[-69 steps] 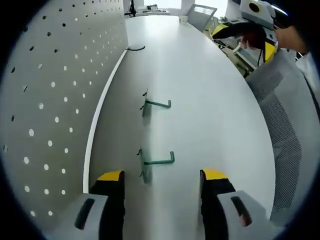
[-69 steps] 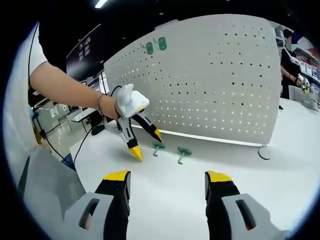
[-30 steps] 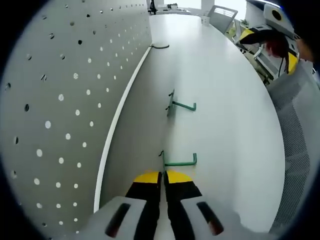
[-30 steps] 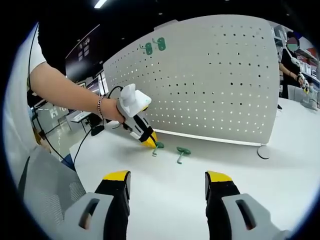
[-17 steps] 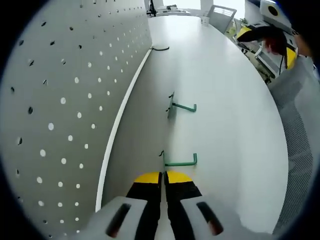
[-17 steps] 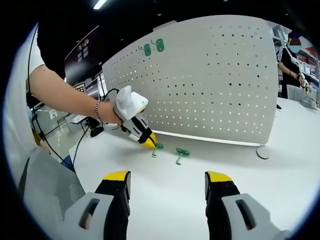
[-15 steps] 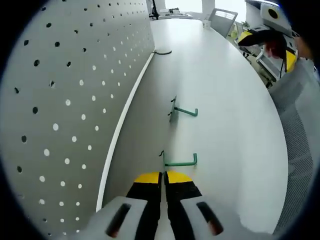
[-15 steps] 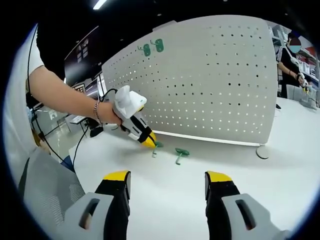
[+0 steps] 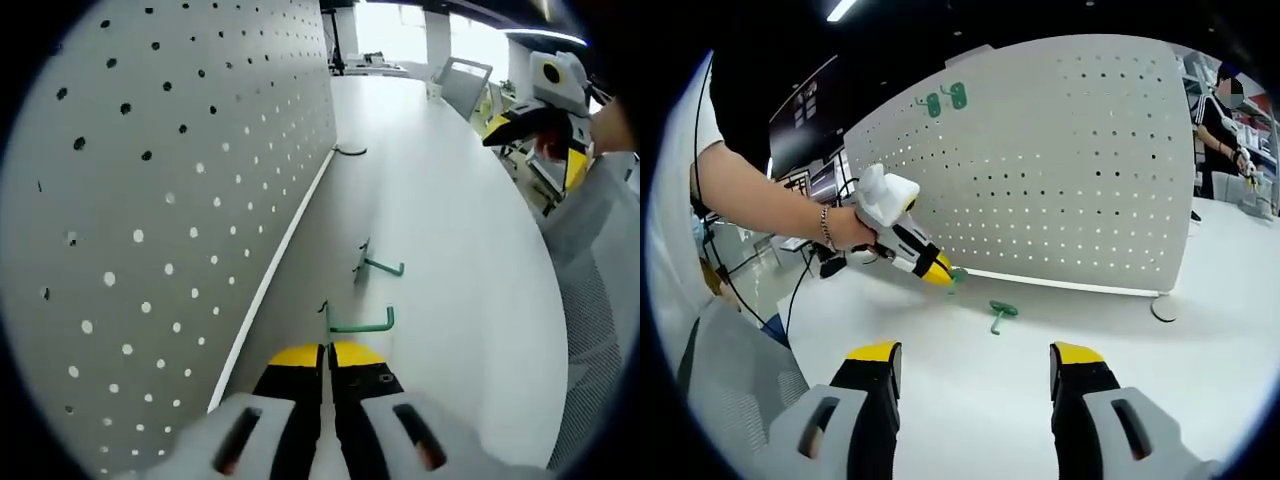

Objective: Insert the hook assembly into the mounting plate slot until the hook locks in place.

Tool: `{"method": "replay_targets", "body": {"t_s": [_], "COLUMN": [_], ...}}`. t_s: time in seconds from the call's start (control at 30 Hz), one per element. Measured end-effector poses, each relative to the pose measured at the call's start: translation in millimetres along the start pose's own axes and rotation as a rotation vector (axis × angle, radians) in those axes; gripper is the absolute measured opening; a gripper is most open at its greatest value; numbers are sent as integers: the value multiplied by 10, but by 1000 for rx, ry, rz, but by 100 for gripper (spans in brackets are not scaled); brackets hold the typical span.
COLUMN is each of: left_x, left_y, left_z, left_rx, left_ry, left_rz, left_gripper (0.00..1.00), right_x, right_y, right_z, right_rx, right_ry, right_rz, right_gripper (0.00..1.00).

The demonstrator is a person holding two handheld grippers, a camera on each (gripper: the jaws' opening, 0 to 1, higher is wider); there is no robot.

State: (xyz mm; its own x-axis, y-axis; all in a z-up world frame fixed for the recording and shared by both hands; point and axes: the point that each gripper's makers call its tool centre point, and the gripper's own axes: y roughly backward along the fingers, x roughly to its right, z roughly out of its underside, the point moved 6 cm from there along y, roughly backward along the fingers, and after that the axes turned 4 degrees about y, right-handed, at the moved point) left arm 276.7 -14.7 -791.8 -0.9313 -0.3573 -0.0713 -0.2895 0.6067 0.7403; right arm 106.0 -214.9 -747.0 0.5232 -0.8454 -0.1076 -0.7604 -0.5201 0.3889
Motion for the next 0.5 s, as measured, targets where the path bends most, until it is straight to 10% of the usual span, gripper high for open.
{"method": "replay_targets", "body": {"t_s": [0.5], "left_x": [51], "left_y": [241], "left_z": [-196], "left_rx": [154], "left_ry": [30], "left_rz": [-57], "left_gripper": [2], "right_x": [3], "right_y": [23], "right_z": [-103], "right_rx": [44], "right_ry": [2], "right_rz": [1], "right_gripper": [58]}}
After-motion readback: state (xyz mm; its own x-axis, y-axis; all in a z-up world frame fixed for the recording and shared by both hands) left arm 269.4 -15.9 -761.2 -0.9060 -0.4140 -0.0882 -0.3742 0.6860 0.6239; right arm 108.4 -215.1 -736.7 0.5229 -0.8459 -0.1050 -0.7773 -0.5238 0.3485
